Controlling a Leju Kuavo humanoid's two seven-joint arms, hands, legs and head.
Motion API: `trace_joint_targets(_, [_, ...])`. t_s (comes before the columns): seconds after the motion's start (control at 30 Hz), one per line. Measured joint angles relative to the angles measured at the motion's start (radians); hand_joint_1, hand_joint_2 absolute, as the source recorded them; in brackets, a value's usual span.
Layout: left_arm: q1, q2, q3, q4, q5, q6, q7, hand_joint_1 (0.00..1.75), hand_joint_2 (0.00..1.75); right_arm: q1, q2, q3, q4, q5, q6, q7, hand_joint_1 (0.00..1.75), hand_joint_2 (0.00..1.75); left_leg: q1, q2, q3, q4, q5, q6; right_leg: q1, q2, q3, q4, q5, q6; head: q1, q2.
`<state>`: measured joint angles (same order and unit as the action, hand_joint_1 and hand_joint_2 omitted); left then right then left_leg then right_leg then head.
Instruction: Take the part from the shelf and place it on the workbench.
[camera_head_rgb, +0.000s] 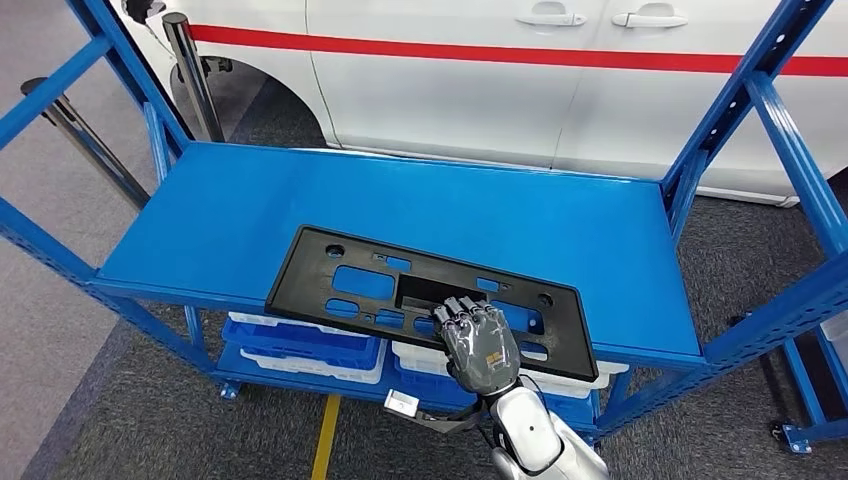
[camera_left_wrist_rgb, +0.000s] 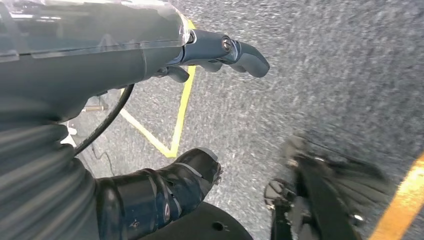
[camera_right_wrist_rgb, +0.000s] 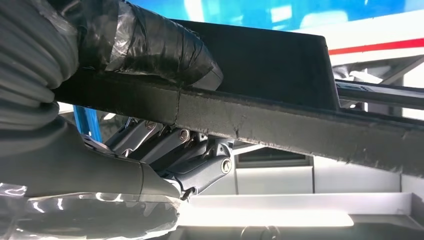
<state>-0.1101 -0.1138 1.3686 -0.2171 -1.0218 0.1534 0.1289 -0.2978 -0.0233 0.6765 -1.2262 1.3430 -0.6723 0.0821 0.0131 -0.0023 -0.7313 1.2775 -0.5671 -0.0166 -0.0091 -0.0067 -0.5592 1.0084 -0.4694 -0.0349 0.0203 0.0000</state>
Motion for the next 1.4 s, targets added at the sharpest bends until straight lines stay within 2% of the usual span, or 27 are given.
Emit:
trace_joint_targets(0.07, [-0.001, 0.0, 0.0, 0.0, 0.0, 0.0, 0.0, 0.0, 1.75, 0.002, 0.0, 0.0, 0.002, 0.0, 0.0, 0.0, 1.73, 1.75, 0.002, 0.0, 0.039, 0.008, 0.034, -0.002, 0.0, -0.002, -0.031, 0.01, 0.017, 0.003, 0.0, 0.0])
trace_joint_targets(0.13, [-0.002, 0.002, -0.002, 0.0, 0.0, 0.0, 0.0, 0.0, 1.75, 0.002, 0.0, -0.001, 0.003, 0.0, 0.0, 0.0, 1.73, 1.75, 0.002, 0.0, 0.134, -0.106, 0.069, 0.004, 0.0, -0.002, -0.057, 0.023, 0.029, 0.009, 0.0, 0.0])
trace_joint_targets(0.2, [-0.004, 0.003, -0.004, 0.0, 0.0, 0.0, 0.0, 0.0, 1.75, 0.003, 0.0, -0.002, 0.003, 0.0, 0.0, 0.0, 1.73, 1.75, -0.002, -0.002, 0.216, -0.229, 0.056, 0.013, 0.001, -0.003, -0.072, 0.032, 0.041, 0.019, 0.0, 0.0])
trace_joint_targets(0.23, [-0.005, 0.004, -0.005, 0.0, 0.0, 0.0, 0.0, 0.0, 1.75, 0.003, 0.0, -0.003, 0.003, -0.001, 0.0, 0.0, 1.73, 1.75, -0.005, -0.003, 0.232, -0.259, 0.047, 0.018, 0.002, -0.004, -0.075, 0.032, 0.047, 0.025, 0.0, 0.0])
trace_joint_targets(0.3, [-0.005, 0.004, -0.005, 0.0, 0.0, 0.0, 0.0, 0.0, 1.75, 0.004, 0.0, -0.005, 0.004, -0.002, 0.0, 0.0, 1.73, 1.75, -0.006, -0.002, 0.23, -0.274, 0.057, 0.03, 0.0, -0.004, -0.078, 0.03, 0.06, 0.038, 0.001, 0.0])
trace_joint_targets(0.33, [-0.005, 0.004, -0.005, 0.0, 0.0, 0.0, 0.0, 0.0, 1.75, 0.005, 0.0, -0.006, 0.004, -0.002, 0.0, 0.0, 1.73, 1.75, -0.005, 0.001, 0.224, -0.279, 0.066, 0.037, -0.001, -0.002, -0.082, 0.036, 0.05, 0.043, 0.001, 0.0])
trace_joint_targets(0.37, [-0.006, 0.004, -0.005, 0.0, 0.0, 0.0, 0.0, 0.0, 1.75, 0.005, 0.0, -0.006, 0.005, -0.002, 0.0, 0.0, 1.73, 1.75, -0.002, 0.005, 0.216, -0.283, 0.079, 0.047, -0.001, 0.001, -0.09, 0.055, 0.022, 0.047, 0.002, 0.0])
trace_joint_targets(0.47, [-0.006, 0.004, -0.006, 0.0, 0.0, 0.0, 0.0, 0.0, 1.75, 0.008, -0.001, -0.007, 0.007, -0.002, 0.0, 0.0, 1.73, 1.75, -0.002, 0.01, 0.174, -0.284, 0.116, 0.061, -0.004, 0.005, -0.128, 0.206, -0.123, 0.055, 0.004, 0.0])
trace_joint_targets(0.5, [-0.006, 0.004, -0.006, 0.0, 0.0, 0.0, 0.0, 0.0, 1.75, 0.009, -0.001, -0.007, 0.008, -0.002, 0.0, 0.0, 1.73, 1.75, -0.003, 0.011, 0.158, -0.282, 0.127, 0.06, -0.005, 0.005, -0.134, 0.258, -0.149, 0.057, 0.004, 0.0])
trace_joint_targets(0.53, [-0.006, 0.004, -0.006, 0.0, 0.0, 0.0, 0.0, 0.0, 1.75, 0.01, -0.001, -0.007, 0.009, -0.002, 0.0, 0.0, 1.73, 1.75, -0.003, 0.011, 0.14, -0.279, 0.137, 0.059, -0.005, 0.005, -0.129, 0.289, -0.148, 0.059, 0.004, 0.0])
trace_joint_targets(0.57, [-0.006, 0.004, -0.006, 0.0, 0.0, 0.0, 0.0, 0.0, 1.75, 0.011, -0.001, -0.007, 0.01, -0.002, 0.0, 0.0, 1.73, 1.75, -0.003, 0.011, 0.123, -0.275, 0.147, 0.057, -0.005, 0.005, -0.109, 0.287, -0.124, 0.059, 0.004, 0.0])
trace_joint_targets(0.63, [-0.006, 0.004, -0.006, 0.0, 0.0, -0.001, 0.0, 0.0, 1.75, 0.011, -0.001, -0.007, 0.011, -0.002, 0.0, 0.0, 1.73, 1.75, -0.003, 0.011, 0.092, -0.263, 0.165, 0.051, -0.006, 0.005, -0.026, 0.194, -0.071, 0.055, 0.004, 0.0])
trace_joint_targets(0.7, [-0.006, 0.004, -0.006, 0.0, 0.0, -0.001, 0.0, 0.0, 1.75, 0.011, -0.001, -0.007, 0.011, -0.002, 0.0, 0.0, 1.73, 1.75, -0.005, 0.01, 0.074, -0.252, 0.179, 0.04, -0.001, 0.006, 0.062, 0.063, -0.075, 0.047, 0.003, 0.0])
trace_joint_targets(0.73, [-0.005, 0.004, -0.006, 0.0, 0.0, -0.001, 0.0, 0.0, 1.75, 0.011, -0.001, -0.007, 0.01, -0.002, 0.0, 0.0, 1.73, 1.75, -0.006, 0.01, 0.071, -0.25, 0.186, 0.034, 0.001, 0.007, 0.084, 0.024, -0.086, 0.042, 0.004, 0.0])
trace_joint_targets(0.8, [-0.003, 0.004, -0.006, 0.0, 0.0, -0.001, 0.0, 0.0, 1.75, 0.011, 0.0, -0.007, 0.01, -0.002, 0.0, 0.0, 1.73, 1.75, -0.005, 0.009, 0.068, -0.255, 0.204, 0.021, 0.005, 0.007, 0.081, 0.011, -0.08, 0.031, 0.005, 0.0])
trace_joint_targets(0.83, [-0.003, 0.005, -0.006, 0.0, 0.0, 0.0, 0.0, 0.0, 1.75, 0.011, 0.0, -0.007, 0.011, -0.002, 0.0, 0.0, 1.73, 1.75, -0.004, 0.008, 0.063, -0.253, 0.201, 0.015, 0.003, 0.005, 0.073, 0.009, -0.07, 0.023, 0.006, 0.0])
trace_joint_targets(0.9, [-0.001, 0.005, -0.006, 0.0, 0.0, 0.0, 0.0, 0.0, 1.75, 0.011, 0.0, -0.007, 0.011, -0.002, 0.0, 0.0, 1.73, 1.75, -0.001, 0.006, 0.044, -0.211, 0.136, 0.004, 0.0, 0.001, 0.048, 0.008, -0.045, 0.005, 0.004, 0.0])
trace_joint_targets(0.97, [-0.001, 0.005, -0.006, 0.0, 0.0, -0.001, 0.0, 0.0, 1.75, 0.011, 0.0, -0.007, 0.011, -0.002, 0.0, 0.0, 1.73, 1.75, 0.001, 0.006, 0.018, -0.097, 0.025, -0.004, 0.0, -0.001, 0.017, 0.009, -0.018, -0.004, 0.002, 0.0])
trace_joint_targets(1.0, [-0.001, 0.005, -0.006, 0.0, 0.0, -0.001, 0.0, 0.0, 1.75, 0.012, 0.0, -0.007, 0.011, -0.002, 0.0, 0.0, 1.73, 1.75, 0.001, 0.007, 0.009, -0.035, -0.006, -0.006, 0.001, -0.001, 0.0, 0.011, -0.006, -0.004, 0.001, 0.0])
trace_joint_targets(1.03, [-0.001, 0.004, -0.006, 0.0, 0.0, -0.002, 0.001, 0.0, 1.75, 0.012, 0.0, -0.007, 0.011, -0.002, 0.001, 0.0, 1.73, 1.75, 0.001, 0.007, 0.009, 0.013, -0.013, -0.008, 0.003, -0.001, -0.018, 0.015, 0.006, -0.004, 0.001, 0.0])
trace_joint_targets(1.07, [-0.002, 0.004, -0.006, 0.0, 0.0, -0.003, 0.001, 0.0, 1.75, 0.013, 0.0, -0.007, 0.012, -0.002, 0.001, 0.0, 1.73, 1.75, 0.001, 0.007, 0.022, 0.032, 0.004, -0.007, 0.004, -0.001, -0.036, 0.019, 0.017, -0.004, 0.001, 0.0])
trace_joint_targets(1.13, [-0.002, 0.004, -0.006, 0.0, -0.001, -0.004, 0.001, 0.0, 1.75, 0.013, 0.0, -0.007, 0.012, -0.002, 0.002, 0.0, 1.73, 1.75, 0.0, 0.006, 0.095, -0.026, 0.057, 0.0, 0.006, -0.002, -0.07, 0.028, 0.036, -0.001, 0.001, 0.0])
trace_joint_targets(1.2, [-0.004, 0.006, -0.007, 0.0, -0.002, -0.004, 0.001, 0.0, 1.75, 0.014, 0.001, -0.008, 0.011, -0.003, 0.002, 0.0, 1.73, 1.75, -0.006, 0.005, 0.21, -0.177, 0.053, 0.013, 0.008, -0.001, -0.092, 0.036, 0.053, 0.006, 0.002, 0.0])
trace_joint_targets(1.27, [-0.005, 0.008, -0.008, 0.0, -0.003, -0.004, 0.0, 0.0, 1.75, 0.014, 0.002, -0.008, 0.009, -0.025, 0.006, -0.009, 1.73, 1.75, -0.013, 0.003, 0.271, -0.277, 0.028, 0.023, 0.007, -0.003, -0.099, 0.034, 0.072, 0.017, 0.002, 0.0])
trace_joint_targets(1.33, [-0.005, 0.007, -0.009, 0.0, -0.003, -0.006, 0.0, 0.0, 1.75, 0.016, 0.004, -0.009, 0.007, -0.097, 0.022, -0.048, 1.73, 1.75, -0.014, 0.006, 0.264, -0.294, 0.043, 0.032, 0.004, -0.003, -0.101, 0.028, 0.088, 0.029, 0.002, 0.0])
trace_joint_targets(1.37, [-0.006, 0.006, -0.009, 0.0, -0.002, -0.006, 0.0, 0.0, 1.75, 0.018, 0.004, -0.009, 0.005, -0.156, 0.039, -0.08, 1.73, 1.75, -0.011, 0.008, 0.256, -0.298, 0.055, 0.039, 0.004, -0.001, -0.107, 0.034, 0.074, 0.033, 0.002, 0.0])
trace_joint_targets(1.4, [-0.006, 0.005, -0.01, 0.0, -0.001, -0.007, 0.0, 0.0, 1.75, 0.02, 0.004, -0.008, 0.001, -0.23, 0.064, -0.12, 1.73, 1.75, -0.008, 0.011, 0.246, -0.302, 0.069, 0.048, 0.004, 0.002, -0.116, 0.056, 0.041, 0.037, 0.003, 0.0])
